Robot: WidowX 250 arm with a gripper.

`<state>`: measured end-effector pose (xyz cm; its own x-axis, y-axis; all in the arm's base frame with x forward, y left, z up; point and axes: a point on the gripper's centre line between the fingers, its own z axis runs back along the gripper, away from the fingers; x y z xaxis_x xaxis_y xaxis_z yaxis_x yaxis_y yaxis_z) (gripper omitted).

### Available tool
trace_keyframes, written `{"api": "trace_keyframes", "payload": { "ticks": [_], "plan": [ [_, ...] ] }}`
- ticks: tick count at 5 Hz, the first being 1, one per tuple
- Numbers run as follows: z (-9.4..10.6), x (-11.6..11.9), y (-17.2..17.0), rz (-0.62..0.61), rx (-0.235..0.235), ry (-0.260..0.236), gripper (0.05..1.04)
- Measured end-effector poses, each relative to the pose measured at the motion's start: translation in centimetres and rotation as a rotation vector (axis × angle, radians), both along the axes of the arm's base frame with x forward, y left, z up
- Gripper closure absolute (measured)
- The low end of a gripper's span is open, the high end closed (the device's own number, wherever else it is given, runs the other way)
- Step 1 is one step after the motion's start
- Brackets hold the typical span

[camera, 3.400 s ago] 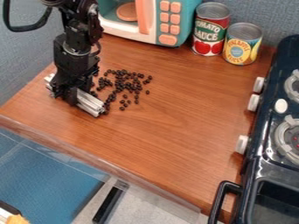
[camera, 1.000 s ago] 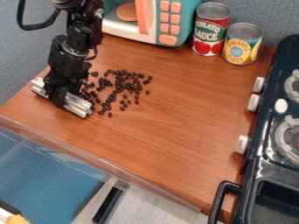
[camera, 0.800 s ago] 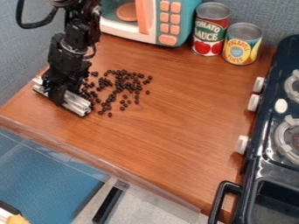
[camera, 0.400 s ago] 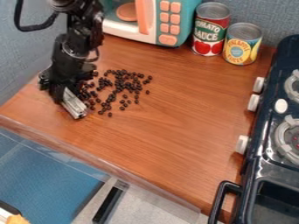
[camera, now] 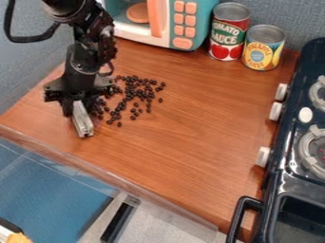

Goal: Sweep into pile

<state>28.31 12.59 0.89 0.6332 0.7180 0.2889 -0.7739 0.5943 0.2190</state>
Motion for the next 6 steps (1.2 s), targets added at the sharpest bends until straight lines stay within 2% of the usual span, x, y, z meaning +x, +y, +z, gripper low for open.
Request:
{"api": "trace_keyframes", "payload": {
  "ticks": [1,6],
  "plan": [
    [0.1,0.4,-0.5,-0.008,-0.037,0.001,0.698],
    [-0.1,2.3,-3.6,-0.109,-0.076,-0.027,0.698]
  ]
}}
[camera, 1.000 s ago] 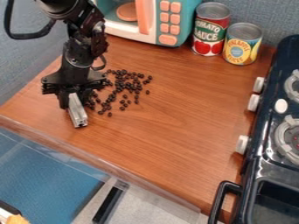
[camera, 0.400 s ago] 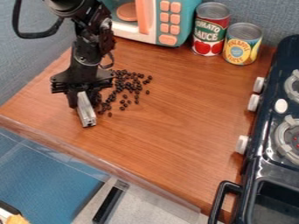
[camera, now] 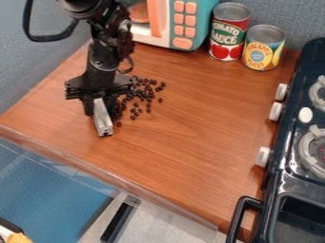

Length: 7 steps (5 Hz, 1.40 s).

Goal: Sweep into pile

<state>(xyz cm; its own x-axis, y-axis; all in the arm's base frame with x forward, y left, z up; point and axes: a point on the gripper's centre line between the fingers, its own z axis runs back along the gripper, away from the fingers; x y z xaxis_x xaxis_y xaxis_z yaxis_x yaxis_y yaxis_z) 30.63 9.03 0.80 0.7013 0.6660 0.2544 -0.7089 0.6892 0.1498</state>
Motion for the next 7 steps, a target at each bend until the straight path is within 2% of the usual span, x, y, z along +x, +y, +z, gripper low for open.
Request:
{"api": "trace_keyframes", "payload": {
  "ticks": [3,5,6,7],
  "plan": [
    [-0.1,0.9,-4.1,-0.083,-0.026,-0.019,0.698],
    [0.0,1.5,-5.5,-0.071,-0.055,-0.019,0.698],
    [0.1,1.6,-6.5,-0.051,-0.081,-0.017,0.698],
    [2.0,1.1,-7.3,-0.050,-0.132,-0.044,0.698]
  ]
}}
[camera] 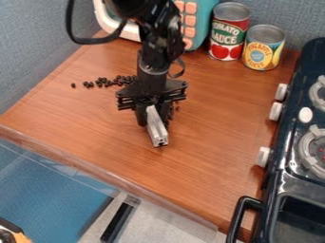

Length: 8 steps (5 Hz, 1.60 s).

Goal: Sweep into pile

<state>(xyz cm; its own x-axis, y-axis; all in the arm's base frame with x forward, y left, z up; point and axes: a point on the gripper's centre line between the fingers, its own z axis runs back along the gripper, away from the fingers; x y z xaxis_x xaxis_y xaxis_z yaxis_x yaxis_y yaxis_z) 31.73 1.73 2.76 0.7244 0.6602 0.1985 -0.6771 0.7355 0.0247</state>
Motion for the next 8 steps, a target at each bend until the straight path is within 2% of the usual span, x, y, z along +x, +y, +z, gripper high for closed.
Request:
{"api": "trace_keyframes", "payload": {
  "ticks": [1,2,3,4,5,6,7,8],
  "plan": [
    [4.3,-0.8,1.8,0.038,-0.049,-0.101,0.698],
    [6.9,-2.5,4.7,0.123,-0.032,-0.150,0.698],
    [6.9,-4.5,7.9,0.364,0.012,-0.085,0.698],
    [4.2,-5.5,10.4,0.607,0.042,0.027,0.698],
    [2.5,-5.2,11.9,0.849,0.043,0.070,0.698],
    [1.2,-4.6,13.0,0.990,0.039,0.121,0.698],
    [0.8,-4.1,13.8,0.953,0.036,0.138,0.698],
    [1.1,-3.7,14.1,0.825,0.040,0.153,0.698]
  ]
}}
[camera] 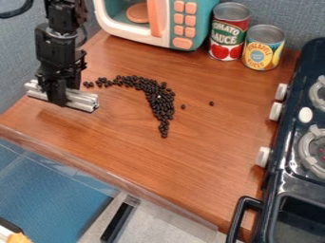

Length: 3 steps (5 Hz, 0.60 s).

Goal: Sweep into pile

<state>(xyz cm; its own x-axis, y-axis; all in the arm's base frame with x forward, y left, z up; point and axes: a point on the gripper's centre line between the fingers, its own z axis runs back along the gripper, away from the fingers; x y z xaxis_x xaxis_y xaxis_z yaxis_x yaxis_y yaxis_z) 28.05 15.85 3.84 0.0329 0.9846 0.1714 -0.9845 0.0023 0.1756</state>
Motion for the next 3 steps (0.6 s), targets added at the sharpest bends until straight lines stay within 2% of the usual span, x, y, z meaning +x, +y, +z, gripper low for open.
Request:
{"api": "trace_keyframes", "payload": {
  "ticks": [1,2,3],
  "plan": [
    [0.28,0.22,0.33,-0.147,0.005,0.027,0.698],
    [0.36,1.08,0.05,-0.260,0.032,0.024,0.698],
    [0.26,0.88,0.03,-0.257,0.032,0.047,0.698]
  ]
}}
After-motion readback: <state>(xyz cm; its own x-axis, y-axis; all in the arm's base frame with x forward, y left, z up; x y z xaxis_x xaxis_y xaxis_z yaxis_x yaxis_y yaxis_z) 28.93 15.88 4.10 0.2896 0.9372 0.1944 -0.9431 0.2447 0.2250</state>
